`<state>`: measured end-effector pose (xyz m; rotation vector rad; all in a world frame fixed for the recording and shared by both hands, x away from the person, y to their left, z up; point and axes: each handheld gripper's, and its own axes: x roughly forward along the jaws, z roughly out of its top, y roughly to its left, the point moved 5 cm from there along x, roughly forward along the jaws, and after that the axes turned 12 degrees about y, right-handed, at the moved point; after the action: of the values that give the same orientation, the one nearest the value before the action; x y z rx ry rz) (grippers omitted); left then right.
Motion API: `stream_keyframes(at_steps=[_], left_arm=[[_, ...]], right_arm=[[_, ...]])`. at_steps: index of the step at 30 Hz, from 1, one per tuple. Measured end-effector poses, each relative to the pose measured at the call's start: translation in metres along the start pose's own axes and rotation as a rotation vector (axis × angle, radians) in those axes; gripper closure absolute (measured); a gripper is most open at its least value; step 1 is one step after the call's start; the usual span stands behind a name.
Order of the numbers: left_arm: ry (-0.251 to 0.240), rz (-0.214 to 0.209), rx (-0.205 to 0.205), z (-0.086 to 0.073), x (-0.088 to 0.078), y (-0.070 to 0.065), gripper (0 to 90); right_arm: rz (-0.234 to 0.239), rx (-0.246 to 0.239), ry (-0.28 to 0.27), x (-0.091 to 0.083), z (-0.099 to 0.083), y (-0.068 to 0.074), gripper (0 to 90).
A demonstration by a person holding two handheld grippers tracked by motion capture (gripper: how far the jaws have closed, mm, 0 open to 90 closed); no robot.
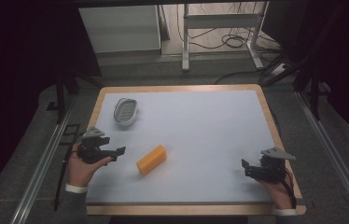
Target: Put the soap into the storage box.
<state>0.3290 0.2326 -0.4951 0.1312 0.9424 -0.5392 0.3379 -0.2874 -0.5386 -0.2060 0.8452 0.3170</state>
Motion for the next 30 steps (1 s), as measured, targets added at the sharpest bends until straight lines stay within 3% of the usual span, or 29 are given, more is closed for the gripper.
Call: stream_keyframes(at_steps=[10,30], left_arm=[[-0.01,-0.028,0.01,0.006,-0.009,0.0,20.4],[0.021,-0.048,0.077,0.034,-0.022,-0.019,19.6]], right_arm=[[-0.01,0.01,0.0,-0.003,-0.004,-0.003,8.1],[-0.022,0.021,-0.003,-0.005,-0.007,-0.008,8.1]])
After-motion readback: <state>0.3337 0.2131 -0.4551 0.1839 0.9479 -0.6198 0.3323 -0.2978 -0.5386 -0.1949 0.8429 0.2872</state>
